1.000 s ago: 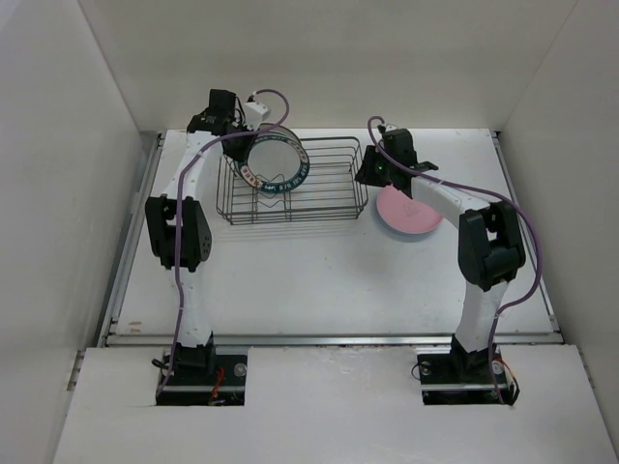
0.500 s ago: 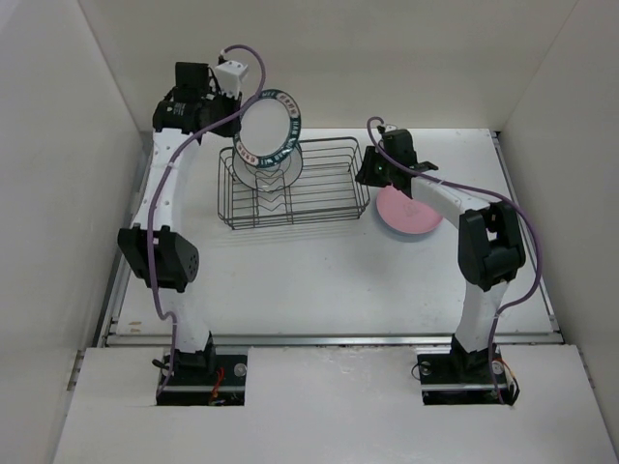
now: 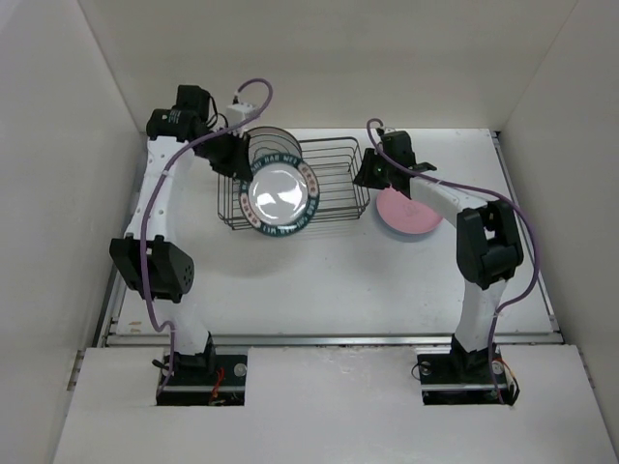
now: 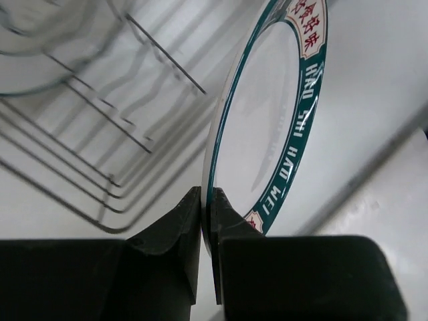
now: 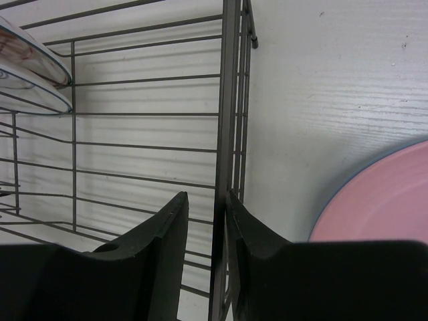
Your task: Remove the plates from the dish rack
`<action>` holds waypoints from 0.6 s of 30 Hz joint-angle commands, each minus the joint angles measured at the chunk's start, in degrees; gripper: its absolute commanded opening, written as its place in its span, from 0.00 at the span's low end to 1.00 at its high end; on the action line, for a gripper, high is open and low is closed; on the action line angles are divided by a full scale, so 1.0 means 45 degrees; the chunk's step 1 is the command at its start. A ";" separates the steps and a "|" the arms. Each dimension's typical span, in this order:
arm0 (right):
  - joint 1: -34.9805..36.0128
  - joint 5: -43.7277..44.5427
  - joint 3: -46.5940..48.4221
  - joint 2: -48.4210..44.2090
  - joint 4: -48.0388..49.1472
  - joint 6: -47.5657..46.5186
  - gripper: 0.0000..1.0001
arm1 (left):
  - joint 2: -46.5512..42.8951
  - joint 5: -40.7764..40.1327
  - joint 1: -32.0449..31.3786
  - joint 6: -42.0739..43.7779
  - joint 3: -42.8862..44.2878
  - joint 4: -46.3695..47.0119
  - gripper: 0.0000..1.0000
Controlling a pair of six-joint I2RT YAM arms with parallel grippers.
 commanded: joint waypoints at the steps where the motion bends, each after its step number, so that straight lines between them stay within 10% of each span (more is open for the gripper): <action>1: -0.0038 -0.0135 0.0117 -0.0065 0.0307 0.0171 0.34 | -0.0754 0.3097 -0.0019 0.2524 -0.1071 -0.3126 0.00; 18: -0.0038 -0.0134 0.0117 -0.0554 0.0307 0.0289 0.45 | -0.0775 -0.2520 -0.2382 0.1302 -0.8905 0.2374 0.00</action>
